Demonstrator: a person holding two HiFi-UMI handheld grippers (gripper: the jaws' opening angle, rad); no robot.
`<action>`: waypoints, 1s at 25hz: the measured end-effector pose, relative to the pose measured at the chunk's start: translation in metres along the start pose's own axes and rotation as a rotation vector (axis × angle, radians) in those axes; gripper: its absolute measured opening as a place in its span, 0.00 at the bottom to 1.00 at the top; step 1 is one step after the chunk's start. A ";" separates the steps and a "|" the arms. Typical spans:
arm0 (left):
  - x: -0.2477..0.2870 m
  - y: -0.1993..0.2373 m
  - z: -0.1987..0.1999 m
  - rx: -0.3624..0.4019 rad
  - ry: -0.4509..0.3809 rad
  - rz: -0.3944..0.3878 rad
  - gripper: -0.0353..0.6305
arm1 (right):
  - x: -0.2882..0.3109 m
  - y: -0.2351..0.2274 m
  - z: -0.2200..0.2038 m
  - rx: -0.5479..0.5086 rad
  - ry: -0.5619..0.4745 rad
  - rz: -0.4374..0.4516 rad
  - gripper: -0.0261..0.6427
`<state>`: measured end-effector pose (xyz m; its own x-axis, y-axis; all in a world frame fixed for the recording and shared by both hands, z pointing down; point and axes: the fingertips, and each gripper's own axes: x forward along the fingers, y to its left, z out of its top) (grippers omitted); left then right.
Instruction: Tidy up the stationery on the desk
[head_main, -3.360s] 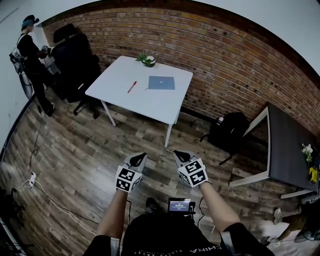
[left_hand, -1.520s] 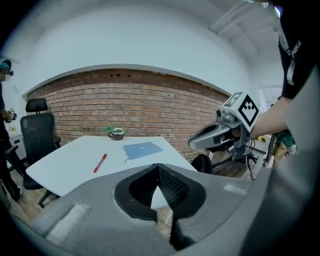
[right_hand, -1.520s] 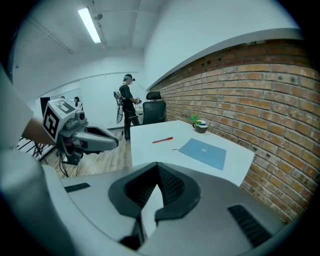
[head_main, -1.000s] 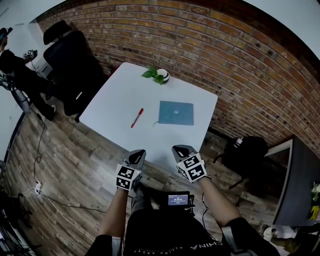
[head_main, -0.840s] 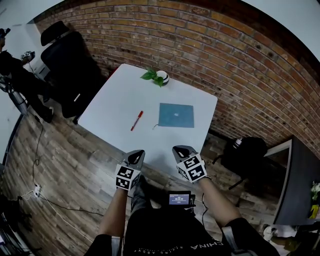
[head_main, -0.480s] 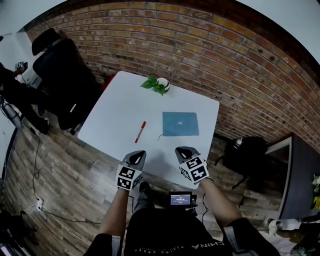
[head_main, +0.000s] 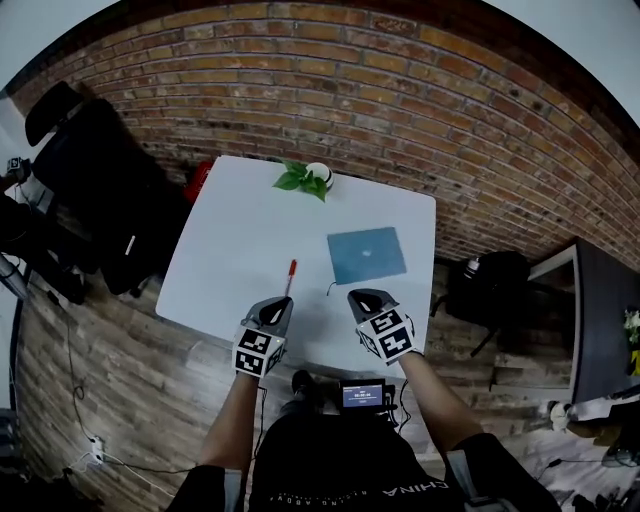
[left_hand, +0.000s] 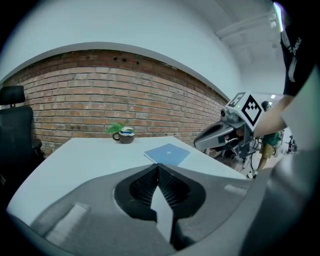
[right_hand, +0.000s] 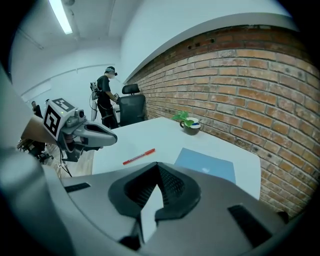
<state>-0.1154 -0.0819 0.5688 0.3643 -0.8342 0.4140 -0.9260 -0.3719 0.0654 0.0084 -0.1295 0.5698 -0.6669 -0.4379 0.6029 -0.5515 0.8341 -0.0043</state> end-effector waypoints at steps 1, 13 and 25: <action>0.001 0.004 0.001 0.005 0.000 -0.012 0.06 | 0.003 0.000 0.002 0.008 0.002 -0.010 0.05; 0.015 0.032 -0.005 0.017 0.029 -0.077 0.06 | 0.026 0.007 0.005 0.071 0.016 -0.049 0.05; 0.045 0.027 0.004 0.034 0.056 -0.040 0.06 | 0.035 -0.026 0.004 0.081 -0.003 -0.012 0.05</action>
<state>-0.1236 -0.1316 0.5854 0.3940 -0.7948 0.4616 -0.9065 -0.4188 0.0526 -0.0024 -0.1682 0.5882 -0.6614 -0.4493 0.6006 -0.5985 0.7987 -0.0616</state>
